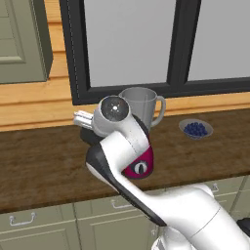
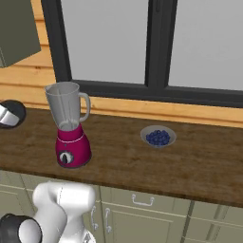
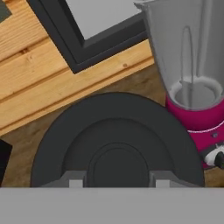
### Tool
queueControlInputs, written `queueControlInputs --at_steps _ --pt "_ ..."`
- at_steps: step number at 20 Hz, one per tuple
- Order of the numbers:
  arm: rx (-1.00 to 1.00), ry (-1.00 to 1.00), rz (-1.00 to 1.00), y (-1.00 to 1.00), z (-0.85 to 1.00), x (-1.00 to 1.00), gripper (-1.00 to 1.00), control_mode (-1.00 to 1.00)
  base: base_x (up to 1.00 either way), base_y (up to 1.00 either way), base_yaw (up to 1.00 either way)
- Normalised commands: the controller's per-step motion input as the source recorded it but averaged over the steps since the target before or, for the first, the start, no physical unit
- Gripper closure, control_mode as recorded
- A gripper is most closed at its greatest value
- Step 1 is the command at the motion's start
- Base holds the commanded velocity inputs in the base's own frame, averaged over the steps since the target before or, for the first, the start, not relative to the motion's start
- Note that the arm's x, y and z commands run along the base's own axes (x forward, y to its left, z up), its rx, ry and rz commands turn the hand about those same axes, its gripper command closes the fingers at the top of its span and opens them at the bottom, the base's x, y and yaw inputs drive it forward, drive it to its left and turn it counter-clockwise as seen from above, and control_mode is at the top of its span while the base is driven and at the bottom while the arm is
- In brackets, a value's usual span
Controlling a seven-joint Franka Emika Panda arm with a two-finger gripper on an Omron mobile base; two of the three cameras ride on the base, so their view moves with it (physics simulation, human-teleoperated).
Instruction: Close the lid blender by securely placing the lid on top.
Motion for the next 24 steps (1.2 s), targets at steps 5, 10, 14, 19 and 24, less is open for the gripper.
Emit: queueControlInputs --at_steps 5,10,14,19,24 --pt "0.02 0.0 0.0 -0.45 0.49 -0.18 1.0 -1.0 0.0 0.0 0.0" --pt "0.04 0.0 0.0 -0.46 0.55 -0.1 1.0 -1.0 0.0 0.0 0.0" --pt "0.01 0.0 0.04 -0.17 0.61 -0.03 1.0 -1.0 0.0 0.0 0.0" --pt "0.0 0.0 0.05 -0.03 0.54 -0.02 1.0 -1.0 0.0 0.0 0.0" --pt "0.0 0.0 0.01 -0.14 0.32 -0.04 1.0 -1.0 0.0 0.0 0.0"
